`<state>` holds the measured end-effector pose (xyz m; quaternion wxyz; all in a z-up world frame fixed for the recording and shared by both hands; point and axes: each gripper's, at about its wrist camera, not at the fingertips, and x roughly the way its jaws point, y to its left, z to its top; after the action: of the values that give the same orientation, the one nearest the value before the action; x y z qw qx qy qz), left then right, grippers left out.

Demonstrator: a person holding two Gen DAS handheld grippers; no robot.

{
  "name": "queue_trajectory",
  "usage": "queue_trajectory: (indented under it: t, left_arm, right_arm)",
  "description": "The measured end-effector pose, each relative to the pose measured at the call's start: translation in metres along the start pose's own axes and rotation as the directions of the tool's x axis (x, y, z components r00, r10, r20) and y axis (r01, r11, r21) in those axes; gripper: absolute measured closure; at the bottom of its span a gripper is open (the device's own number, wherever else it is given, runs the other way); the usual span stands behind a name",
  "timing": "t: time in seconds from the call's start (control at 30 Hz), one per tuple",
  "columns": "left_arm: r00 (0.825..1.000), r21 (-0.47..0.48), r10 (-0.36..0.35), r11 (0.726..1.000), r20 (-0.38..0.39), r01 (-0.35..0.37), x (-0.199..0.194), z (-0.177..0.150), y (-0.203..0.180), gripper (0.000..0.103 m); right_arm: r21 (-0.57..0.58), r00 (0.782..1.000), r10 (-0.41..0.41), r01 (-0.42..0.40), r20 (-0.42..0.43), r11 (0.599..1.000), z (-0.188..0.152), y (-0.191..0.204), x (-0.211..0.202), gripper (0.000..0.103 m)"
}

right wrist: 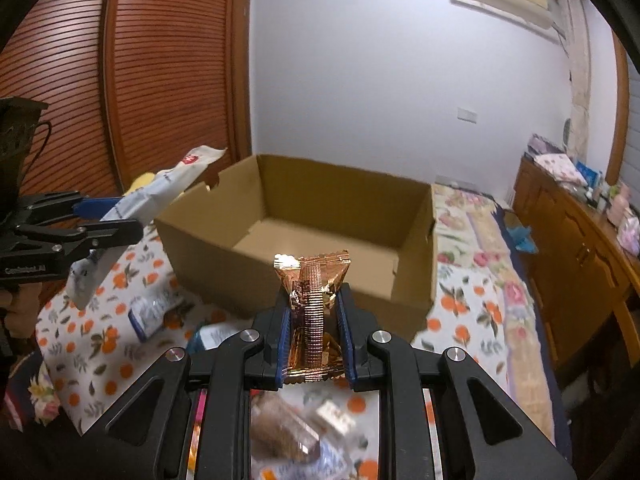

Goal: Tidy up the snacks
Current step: 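Lift both held snacks and carry them over the open cardboard box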

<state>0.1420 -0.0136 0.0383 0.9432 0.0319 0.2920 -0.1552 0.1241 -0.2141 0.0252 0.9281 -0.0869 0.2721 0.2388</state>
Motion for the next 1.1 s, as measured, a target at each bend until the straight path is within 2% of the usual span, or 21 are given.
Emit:
queue_trajectory:
  t: [0.47,0.83,1.1]
  left_arm:
    - [0.999,-0.004,0.009,1.000,-0.034,-0.009,0.056,0.047,0.025,0.055]
    - [0.996,0.005,0.010,1.000,-0.094,-0.010,0.098,0.057,0.032,0.054]
    - [0.990,0.009,0.025,1.000,-0.138,-0.024,0.117,0.052,0.030,0.051]
  right_arm:
    - [-0.012,0.999,0.032,-0.032,-0.002,0.999,0.047,-0.015,0.054,0.084]
    - [-0.002,0.997,0.044,-0.044,-0.065,0.999,0.047,-0.024,0.097,0.084]
    - [0.003,0.993,0.059,-0.059,-0.101,0.998,0.045,-0.025,0.110,0.083]
